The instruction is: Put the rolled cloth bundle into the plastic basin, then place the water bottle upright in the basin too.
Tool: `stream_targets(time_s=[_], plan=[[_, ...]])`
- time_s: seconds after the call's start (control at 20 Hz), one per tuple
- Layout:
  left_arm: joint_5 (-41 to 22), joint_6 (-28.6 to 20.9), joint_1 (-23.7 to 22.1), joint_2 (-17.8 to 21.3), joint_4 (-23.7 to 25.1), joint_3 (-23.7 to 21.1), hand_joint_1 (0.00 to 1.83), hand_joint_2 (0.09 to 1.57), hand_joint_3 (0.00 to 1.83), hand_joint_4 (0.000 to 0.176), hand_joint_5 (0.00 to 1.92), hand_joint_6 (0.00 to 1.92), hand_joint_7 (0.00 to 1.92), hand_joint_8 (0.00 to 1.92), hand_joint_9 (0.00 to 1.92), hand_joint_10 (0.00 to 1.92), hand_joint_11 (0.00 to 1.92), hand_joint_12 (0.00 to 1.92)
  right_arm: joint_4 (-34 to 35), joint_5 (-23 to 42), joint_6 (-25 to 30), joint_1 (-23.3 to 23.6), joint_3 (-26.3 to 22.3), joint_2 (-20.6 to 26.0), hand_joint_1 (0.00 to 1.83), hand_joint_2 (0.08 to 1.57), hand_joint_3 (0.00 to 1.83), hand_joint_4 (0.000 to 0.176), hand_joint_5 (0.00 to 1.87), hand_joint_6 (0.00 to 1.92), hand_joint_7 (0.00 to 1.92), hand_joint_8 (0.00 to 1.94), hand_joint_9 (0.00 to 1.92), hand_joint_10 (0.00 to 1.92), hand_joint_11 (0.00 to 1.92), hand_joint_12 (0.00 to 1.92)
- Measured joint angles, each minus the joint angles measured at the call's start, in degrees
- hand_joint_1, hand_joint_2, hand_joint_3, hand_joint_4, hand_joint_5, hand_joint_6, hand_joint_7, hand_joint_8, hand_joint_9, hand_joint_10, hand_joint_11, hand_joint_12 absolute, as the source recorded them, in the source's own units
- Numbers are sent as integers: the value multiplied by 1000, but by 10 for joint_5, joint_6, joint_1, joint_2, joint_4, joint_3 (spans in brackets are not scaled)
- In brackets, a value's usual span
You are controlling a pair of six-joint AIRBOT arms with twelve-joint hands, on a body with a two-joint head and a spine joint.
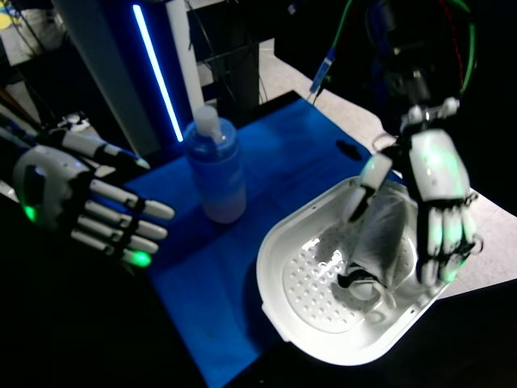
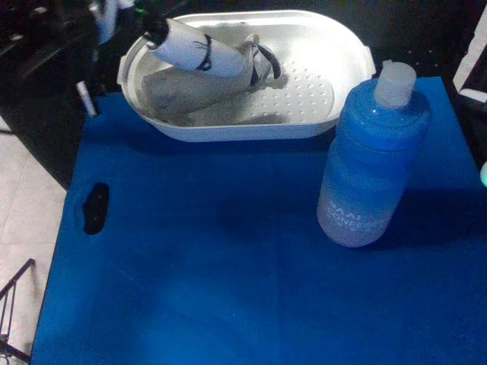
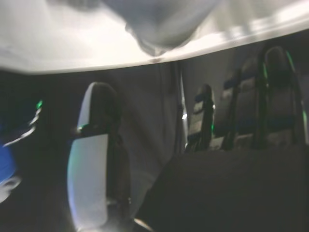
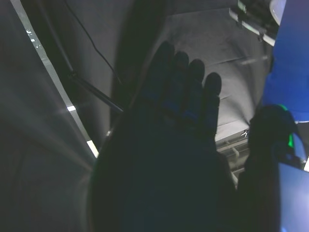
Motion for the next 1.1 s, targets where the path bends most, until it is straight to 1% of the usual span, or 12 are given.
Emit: stream_targets(time_s=[0.05, 0.1, 0.15, 0.2, 0.3, 0.4, 0.5, 0.55, 0.6, 0.8, 0.9, 1.1], plan=[[-16, 0, 7, 17, -1, -18, 352, 919, 0, 176, 0, 0, 0, 0, 0, 0, 0, 36, 1, 0, 3, 0, 0, -1, 351, 1400, 0, 67, 231, 0, 235, 0, 194, 0, 160, 8], [-56, 0, 26, 52, -14, -52, 273, 896, 0, 176, 0, 0, 0, 0, 0, 0, 0, 0, 0, -1, 7, 2, 0, -3, 471, 1337, 0, 118, 192, 0, 163, 0, 161, 0, 208, 27], [-82, 0, 41, 75, -23, -75, 251, 894, 0, 145, 0, 0, 0, 0, 0, 0, 0, 0, -1, 0, 12, 4, 0, -4, 501, 1288, 0, 127, 169, 0, 134, 0, 136, 0, 222, 33], [-125, -2, 72, 114, -39, -114, 338, 863, 0, 171, 11, 4, 0, 0, 0, 0, 8, 3, -3, 8, 22, 6, 0, -5, 543, 1217, 0, 153, 111, 0, 56, 0, 46, 0, 141, 2], [-185, -16, 116, 151, -62, -152, 369, 868, 0, 176, 2, 0, 0, 0, 0, 0, 0, 0, -5, 25, 32, 6, 0, -5, 603, 1120, 0, 175, 26, 0, 5, 0, 33, 0, 102, 1], [-269, -41, 172, 183, -92, -187, 404, 891, 3, 147, 0, 0, 0, 0, 0, 0, 0, 0, -4, 46, 33, 6, -6, -4, 686, 989, 0, 176, 0, 0, 0, 0, 0, 0, 119, 9], [-342, -42, 223, 210, -107, -233, 431, 852, 0, 174, 0, 0, 0, 0, 0, 0, 0, 0, -10, 59, 33, 9, -9, -4, 763, 907, 0, 176, 0, 0, 0, 0, 1, 0, 87, 1], [-359, -42, 237, 216, -110, -245, 438, 847, 0, 176, 0, 0, 0, 0, 0, 0, 0, 0, -10, 60, 33, 13, -10, -5, 766, 904, 0, 176, 0, 0, 0, 0, 2, 1, 87, 1], [-405, -43, 280, 226, -126, -274, 498, 826, 0, 176, 0, 0, 0, 0, 0, 0, 0, 0, -11, 62, 33, 25, -9, -6, 829, 866, 0, 176, 0, 0, 0, 0, 21, 6, 77, 3], [-553, -41, 402, 240, -227, -336, 550, 829, 0, 176, 0, 0, 0, 0, 0, 0, 0, 0, -31, 72, 34, 74, -9, -31, 869, 841, 0, 176, 0, 0, 0, 0, 42, 8, 119, 22], [-611, -40, 433, 240, -260, -358, 571, 866, 8, 176, 0, 0, 0, 0, 0, 0, 0, 0, -45, 73, 34, 96, -2, -51, 878, 842, 0, 176, 0, 0, 0, 0, 49, 8, 150, 37], [-660, -40, 458, 238, -268, -377, 580, 881, 8, 176, 0, 0, 0, 0, 0, 0, 0, 0, -38, 73, 49, 122, 18, -95, 872, 861, 4, 176, 0, 0, 26, 6, 69, 7, 166, 46]])
